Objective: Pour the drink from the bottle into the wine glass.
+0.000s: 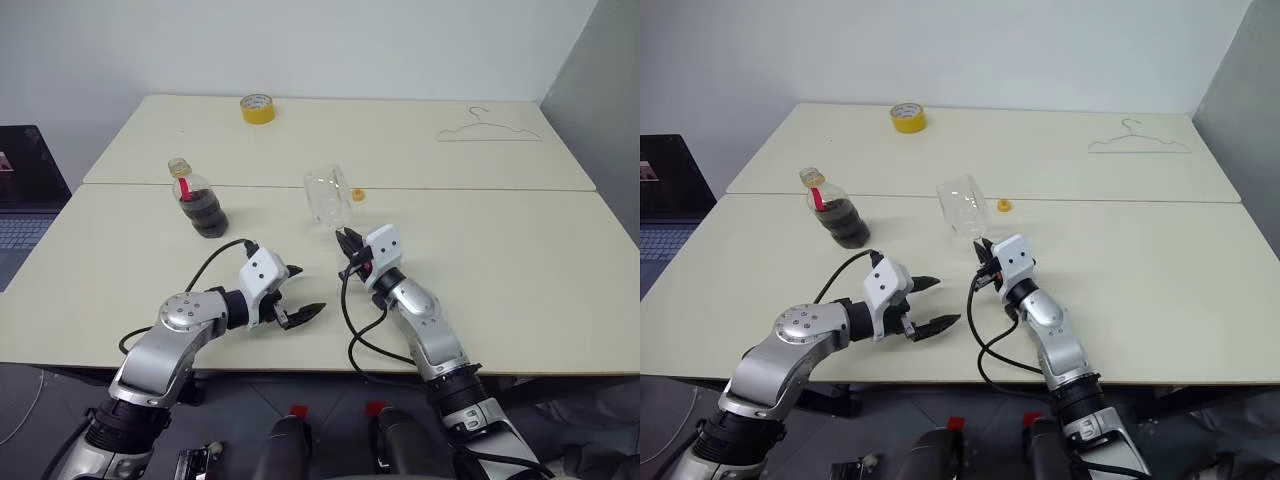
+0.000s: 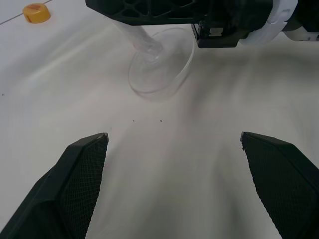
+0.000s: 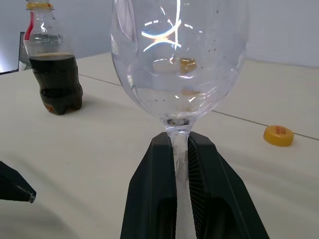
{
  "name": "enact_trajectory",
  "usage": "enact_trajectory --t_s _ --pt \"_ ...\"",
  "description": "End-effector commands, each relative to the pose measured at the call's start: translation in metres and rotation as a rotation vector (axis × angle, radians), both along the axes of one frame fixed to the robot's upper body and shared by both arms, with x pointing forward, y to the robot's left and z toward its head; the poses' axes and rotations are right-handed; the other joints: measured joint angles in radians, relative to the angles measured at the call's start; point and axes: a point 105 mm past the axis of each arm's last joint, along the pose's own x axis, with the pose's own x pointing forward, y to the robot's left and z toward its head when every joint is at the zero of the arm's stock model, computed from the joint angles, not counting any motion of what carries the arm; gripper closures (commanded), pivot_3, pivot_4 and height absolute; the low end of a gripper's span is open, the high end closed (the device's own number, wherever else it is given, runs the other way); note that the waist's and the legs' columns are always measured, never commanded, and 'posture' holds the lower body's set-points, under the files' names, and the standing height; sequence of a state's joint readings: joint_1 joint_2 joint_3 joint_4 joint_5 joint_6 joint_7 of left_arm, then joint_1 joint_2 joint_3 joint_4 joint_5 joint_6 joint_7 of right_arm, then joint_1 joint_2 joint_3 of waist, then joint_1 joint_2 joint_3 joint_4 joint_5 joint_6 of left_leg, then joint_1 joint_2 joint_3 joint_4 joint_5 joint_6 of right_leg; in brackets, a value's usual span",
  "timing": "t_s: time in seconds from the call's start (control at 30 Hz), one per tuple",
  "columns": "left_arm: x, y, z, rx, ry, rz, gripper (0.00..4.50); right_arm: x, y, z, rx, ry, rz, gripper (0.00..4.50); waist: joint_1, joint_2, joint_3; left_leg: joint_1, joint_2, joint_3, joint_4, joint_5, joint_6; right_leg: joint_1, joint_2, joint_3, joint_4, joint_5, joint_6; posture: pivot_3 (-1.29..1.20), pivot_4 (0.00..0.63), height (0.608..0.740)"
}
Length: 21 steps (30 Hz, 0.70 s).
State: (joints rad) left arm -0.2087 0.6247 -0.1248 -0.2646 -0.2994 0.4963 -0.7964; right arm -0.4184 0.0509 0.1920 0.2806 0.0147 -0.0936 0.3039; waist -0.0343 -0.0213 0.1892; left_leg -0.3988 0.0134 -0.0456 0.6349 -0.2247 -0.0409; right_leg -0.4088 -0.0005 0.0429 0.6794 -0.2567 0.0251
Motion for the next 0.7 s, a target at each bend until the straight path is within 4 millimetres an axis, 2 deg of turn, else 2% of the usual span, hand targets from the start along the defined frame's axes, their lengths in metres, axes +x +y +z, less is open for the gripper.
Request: enact_trajectory --t_s 0.03,0.53,0.7 --pt "-0.001 -0.001 0.01 0.001 -0.042 -0.009 0.0 0.002 -0.008 0.005 0.035 -0.028 -0.027 4.43 0.0 0.0 0.0 0.0 0.0 0.0 0.0 0.0 0.0 0.0 0.0 0.0 0.0 0.0 0.0 0.0 0.15 0.74" --pt "0.002 -0.002 0.01 0.011 -0.046 -0.018 0.0 -0.016 -0.051 -0.008 -0.033 -0.008 -0.073 4.43 0.004 0.0 0.0 0.001 0.0 -0.002 0.0 0.0 0.0 0.002 -0.002 -0.001 0.0 0.0 0.0 0.0 0.15 0.74" --pt "0.003 -0.003 0.009 0.012 -0.046 -0.024 0.0 -0.02 -0.058 -0.015 -0.06 0.014 -0.081 4.43 0.004 0.0 0.0 0.001 0.0 -0.002 0.0 0.0 0.0 0.002 -0.001 -0.001 0.0 0.0 0.0 0.0 0.15 0.74"
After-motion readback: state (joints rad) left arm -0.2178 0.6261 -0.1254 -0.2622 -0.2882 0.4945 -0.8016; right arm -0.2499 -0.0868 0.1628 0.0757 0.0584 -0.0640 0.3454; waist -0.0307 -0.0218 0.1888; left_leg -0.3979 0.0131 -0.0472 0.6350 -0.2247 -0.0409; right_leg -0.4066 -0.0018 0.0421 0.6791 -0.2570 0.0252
